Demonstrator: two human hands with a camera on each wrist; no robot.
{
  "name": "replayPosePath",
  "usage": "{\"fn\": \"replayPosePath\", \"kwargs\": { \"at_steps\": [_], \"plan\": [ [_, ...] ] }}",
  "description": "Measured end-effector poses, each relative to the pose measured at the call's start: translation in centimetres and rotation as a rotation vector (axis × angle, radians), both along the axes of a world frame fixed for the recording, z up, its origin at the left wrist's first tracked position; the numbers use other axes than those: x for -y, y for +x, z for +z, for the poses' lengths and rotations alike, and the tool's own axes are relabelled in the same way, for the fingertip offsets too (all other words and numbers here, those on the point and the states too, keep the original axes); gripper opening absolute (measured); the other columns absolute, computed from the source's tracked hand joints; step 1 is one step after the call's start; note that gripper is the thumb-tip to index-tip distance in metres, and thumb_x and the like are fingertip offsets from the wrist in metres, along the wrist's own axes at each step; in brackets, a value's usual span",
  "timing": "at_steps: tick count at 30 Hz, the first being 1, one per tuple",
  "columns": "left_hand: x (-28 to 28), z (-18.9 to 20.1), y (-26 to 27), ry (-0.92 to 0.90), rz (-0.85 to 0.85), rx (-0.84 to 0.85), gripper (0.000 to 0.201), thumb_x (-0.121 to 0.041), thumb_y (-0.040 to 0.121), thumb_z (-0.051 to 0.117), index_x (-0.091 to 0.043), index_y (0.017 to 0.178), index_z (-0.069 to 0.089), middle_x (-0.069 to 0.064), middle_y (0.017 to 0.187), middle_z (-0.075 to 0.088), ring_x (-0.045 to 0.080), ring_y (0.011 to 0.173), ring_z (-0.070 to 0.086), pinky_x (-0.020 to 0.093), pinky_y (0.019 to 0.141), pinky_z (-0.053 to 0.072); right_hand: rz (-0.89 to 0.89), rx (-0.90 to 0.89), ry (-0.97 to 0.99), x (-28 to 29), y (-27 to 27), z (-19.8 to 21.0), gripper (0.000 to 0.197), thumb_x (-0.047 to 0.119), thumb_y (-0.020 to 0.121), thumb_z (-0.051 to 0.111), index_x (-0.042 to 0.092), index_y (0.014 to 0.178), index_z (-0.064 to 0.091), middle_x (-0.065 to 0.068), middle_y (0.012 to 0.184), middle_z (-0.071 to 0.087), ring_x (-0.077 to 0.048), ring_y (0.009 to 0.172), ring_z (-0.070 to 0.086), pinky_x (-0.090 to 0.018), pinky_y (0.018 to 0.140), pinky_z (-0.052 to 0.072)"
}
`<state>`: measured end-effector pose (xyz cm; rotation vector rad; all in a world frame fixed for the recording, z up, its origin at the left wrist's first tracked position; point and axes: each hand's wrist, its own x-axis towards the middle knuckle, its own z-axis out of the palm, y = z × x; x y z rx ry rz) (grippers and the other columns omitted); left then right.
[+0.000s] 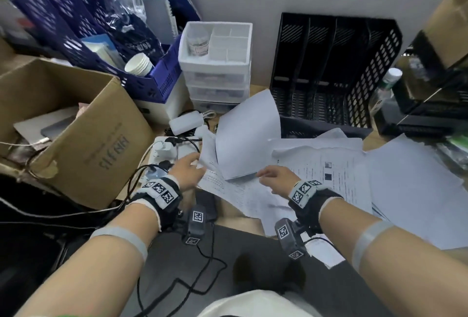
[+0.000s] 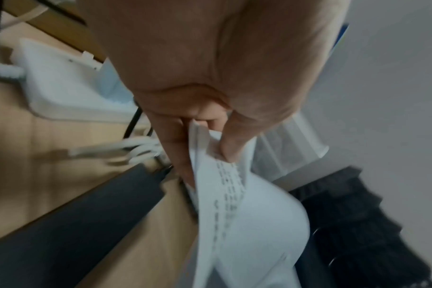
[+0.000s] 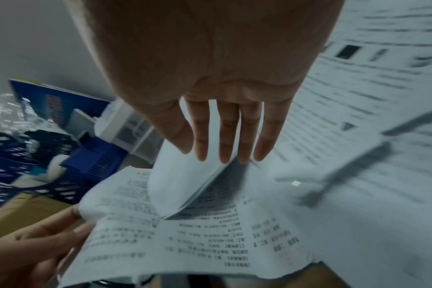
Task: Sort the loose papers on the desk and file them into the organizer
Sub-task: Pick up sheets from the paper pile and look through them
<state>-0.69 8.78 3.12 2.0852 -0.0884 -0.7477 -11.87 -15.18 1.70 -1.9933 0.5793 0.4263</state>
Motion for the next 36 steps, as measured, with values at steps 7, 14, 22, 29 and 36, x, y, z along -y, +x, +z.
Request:
{"fn": "replayPosePath", "kwargs": {
  "at_steps": [7,14,22,29,36],
  "plan": [
    [-1.6,11.0,3.3,-0.515,-0.001,-0.007,0.029,0.008,0.092,0.054,-0.018,0.097,0.065,-0.007,0.083,0.071,0.009,0.077,0.063,0.021,0.065,0.05,0.048,0.406,0.063,-1.1,5.7,10.1,0.069,0.013,0.083,0.072,0.022,0.142,0.037,-0.008,0.14,0.048,-0.021,0.124,0.052,-0.038,0.097,0.05],
    [1.4,19.4,4.8,-0.342,-0.575,0.17,0.02,0.012,0.097,0.047,0.007,0.113,0.058,0.009,0.113,0.067,0.013,0.107,0.064,0.026,0.094,0.055,0.251,0.536,0.065,2.5,7.4,19.6,0.112,0.005,0.072,0.083,0.028,0.153,0.01,-0.001,0.152,0.036,0.005,0.128,0.039,0.0,0.088,0.038],
    [7.4,21.3,6.1,-0.251,-0.517,0.64,0.022,0.011,0.095,0.051,0.002,0.11,0.065,0.005,0.102,0.067,-0.018,0.084,0.061,0.006,0.088,0.047,0.171,0.544,-0.04,8.6,4.2,21.8,0.037,0.012,0.077,0.08,0.012,0.112,0.068,-0.008,0.106,0.074,-0.022,0.098,0.071,-0.048,0.088,0.057],
    [12.1,16.3,5.9,-0.393,-0.058,0.387,0.097,-0.05,0.064,0.087,-0.016,0.143,0.044,0.016,0.137,0.056,0.027,0.124,0.058,0.045,0.108,0.048,-0.642,0.68,0.035,13.6,-0.8,18.8,0.015,0.013,0.09,0.067,0.004,0.101,0.071,-0.019,0.111,0.07,-0.025,0.093,0.064,-0.047,0.094,0.053],
    [14.9,9.6,1.2,-0.342,-0.174,-0.34,0.108,-0.063,0.051,0.088,-0.016,0.141,0.05,0.01,0.136,0.061,0.026,0.121,0.063,0.053,0.108,0.045,-1.203,0.643,0.631,15.4,-5.8,14.4,0.037,0.013,0.09,0.067,-0.003,0.123,0.059,-0.02,0.112,0.069,-0.026,0.07,0.074,-0.035,0.052,0.059]
  ]
}}
